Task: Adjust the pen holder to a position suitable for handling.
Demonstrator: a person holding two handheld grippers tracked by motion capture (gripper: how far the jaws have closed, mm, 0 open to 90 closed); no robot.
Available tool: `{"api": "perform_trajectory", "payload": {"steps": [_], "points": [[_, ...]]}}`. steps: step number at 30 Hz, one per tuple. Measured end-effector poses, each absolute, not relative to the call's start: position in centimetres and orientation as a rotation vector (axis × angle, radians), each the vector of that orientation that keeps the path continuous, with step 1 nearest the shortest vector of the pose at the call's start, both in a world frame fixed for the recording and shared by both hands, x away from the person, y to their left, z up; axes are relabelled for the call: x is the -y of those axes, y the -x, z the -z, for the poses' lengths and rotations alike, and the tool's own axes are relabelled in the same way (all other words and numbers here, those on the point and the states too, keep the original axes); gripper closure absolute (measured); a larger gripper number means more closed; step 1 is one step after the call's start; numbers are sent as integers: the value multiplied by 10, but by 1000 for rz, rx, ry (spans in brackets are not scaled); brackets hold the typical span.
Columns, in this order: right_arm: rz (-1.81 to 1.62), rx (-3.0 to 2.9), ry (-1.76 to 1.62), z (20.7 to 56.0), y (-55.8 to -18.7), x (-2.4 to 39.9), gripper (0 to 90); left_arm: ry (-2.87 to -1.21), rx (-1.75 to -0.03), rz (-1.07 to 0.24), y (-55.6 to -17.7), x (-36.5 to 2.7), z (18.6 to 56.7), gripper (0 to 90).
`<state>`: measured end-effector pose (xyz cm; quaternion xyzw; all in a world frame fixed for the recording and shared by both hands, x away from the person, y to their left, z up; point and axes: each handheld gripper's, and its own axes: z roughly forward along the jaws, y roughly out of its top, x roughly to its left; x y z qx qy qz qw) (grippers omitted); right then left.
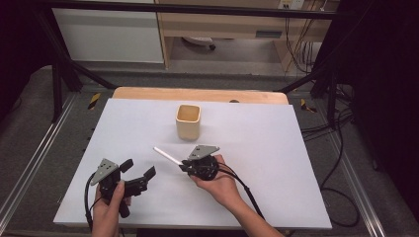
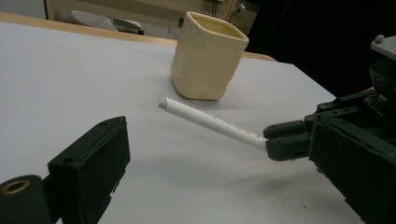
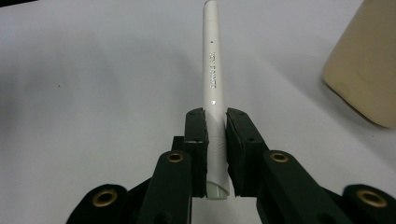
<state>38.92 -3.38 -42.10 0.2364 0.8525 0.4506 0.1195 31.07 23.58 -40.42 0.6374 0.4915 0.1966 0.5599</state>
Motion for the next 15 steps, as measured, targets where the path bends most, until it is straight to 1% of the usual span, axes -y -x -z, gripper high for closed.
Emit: {"api": "perform_trajectory", "payload": {"steps": [15], "points": [[-1370, -2440, -705, 423, -374, 54, 788, -1451, -1146, -365, -311, -232, 406, 57]]}}
